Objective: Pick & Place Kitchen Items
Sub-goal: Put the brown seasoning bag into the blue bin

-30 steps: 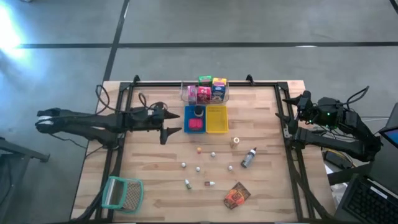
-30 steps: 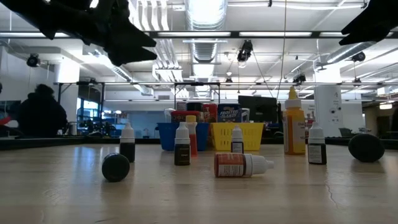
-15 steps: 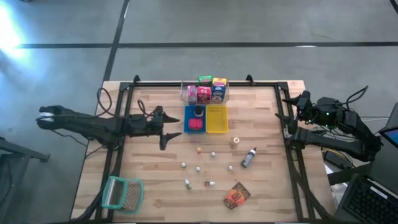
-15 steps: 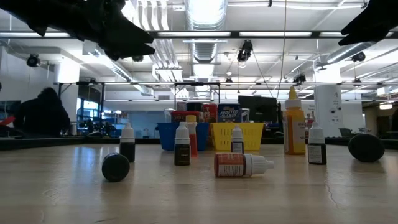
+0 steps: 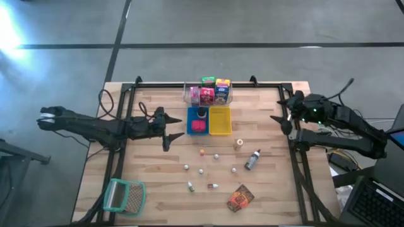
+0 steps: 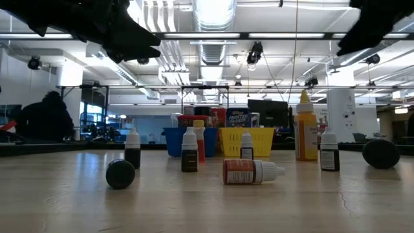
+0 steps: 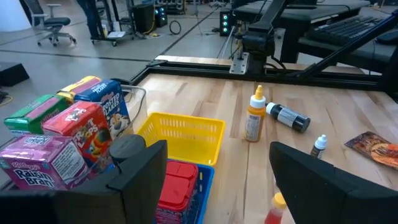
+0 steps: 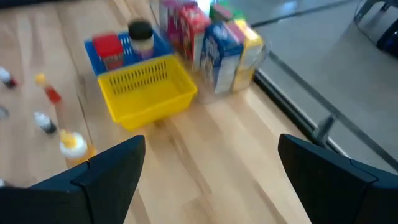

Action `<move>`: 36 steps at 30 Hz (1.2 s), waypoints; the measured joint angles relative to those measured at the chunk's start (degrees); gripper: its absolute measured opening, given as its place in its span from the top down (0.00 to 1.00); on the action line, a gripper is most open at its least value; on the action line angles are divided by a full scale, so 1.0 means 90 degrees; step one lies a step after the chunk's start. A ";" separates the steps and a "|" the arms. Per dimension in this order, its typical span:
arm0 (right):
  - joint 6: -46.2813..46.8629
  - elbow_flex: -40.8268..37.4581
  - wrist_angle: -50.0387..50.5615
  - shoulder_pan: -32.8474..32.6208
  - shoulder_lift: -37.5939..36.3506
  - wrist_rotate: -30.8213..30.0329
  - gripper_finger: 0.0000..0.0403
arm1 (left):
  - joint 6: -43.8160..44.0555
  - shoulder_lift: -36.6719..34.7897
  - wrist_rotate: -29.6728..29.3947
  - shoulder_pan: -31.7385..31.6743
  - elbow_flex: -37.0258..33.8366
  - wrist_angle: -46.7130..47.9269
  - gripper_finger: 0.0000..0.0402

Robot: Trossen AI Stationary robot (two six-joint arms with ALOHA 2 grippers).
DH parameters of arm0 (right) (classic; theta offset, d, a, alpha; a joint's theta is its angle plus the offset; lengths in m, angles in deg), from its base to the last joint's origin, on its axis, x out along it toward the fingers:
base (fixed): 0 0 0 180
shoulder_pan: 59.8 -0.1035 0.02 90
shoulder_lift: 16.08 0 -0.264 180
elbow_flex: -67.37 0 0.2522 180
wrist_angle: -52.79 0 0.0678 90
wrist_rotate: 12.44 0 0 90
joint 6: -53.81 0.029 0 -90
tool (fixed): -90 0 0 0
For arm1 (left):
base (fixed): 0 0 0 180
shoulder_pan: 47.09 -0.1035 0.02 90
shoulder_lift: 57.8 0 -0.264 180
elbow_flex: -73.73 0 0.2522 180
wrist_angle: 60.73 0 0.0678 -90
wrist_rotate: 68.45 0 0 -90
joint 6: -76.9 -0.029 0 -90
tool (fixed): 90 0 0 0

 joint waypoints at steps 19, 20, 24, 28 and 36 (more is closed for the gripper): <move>0.1034 0.1787 -0.1711 -0.0004 0.2208 0.1309 0.10 | 0.0012 0.0000 -0.0002 0.0000 -0.0040 0.0024 0.29; 0.1005 0.1826 -0.1874 -0.0004 0.2323 0.1441 0.10 | 0.0012 0.0000 -0.0002 0.0000 -0.0040 0.0024 0.29; 0.1029 0.1985 -0.2188 -0.0148 0.2677 0.1456 0.10 | 0.0012 0.0000 -0.0002 0.0000 -0.0040 0.0021 0.29; 0.1060 0.2163 -0.2210 -0.0650 0.3004 0.0553 0.10 | 0.0012 0.0000 -0.0002 0.0000 -0.0040 0.0019 0.29; 0.1253 0.2633 -0.2181 -0.2418 0.3555 -0.2565 0.10 | 0.0010 0.0000 -0.0002 0.0000 -0.0040 0.0019 0.29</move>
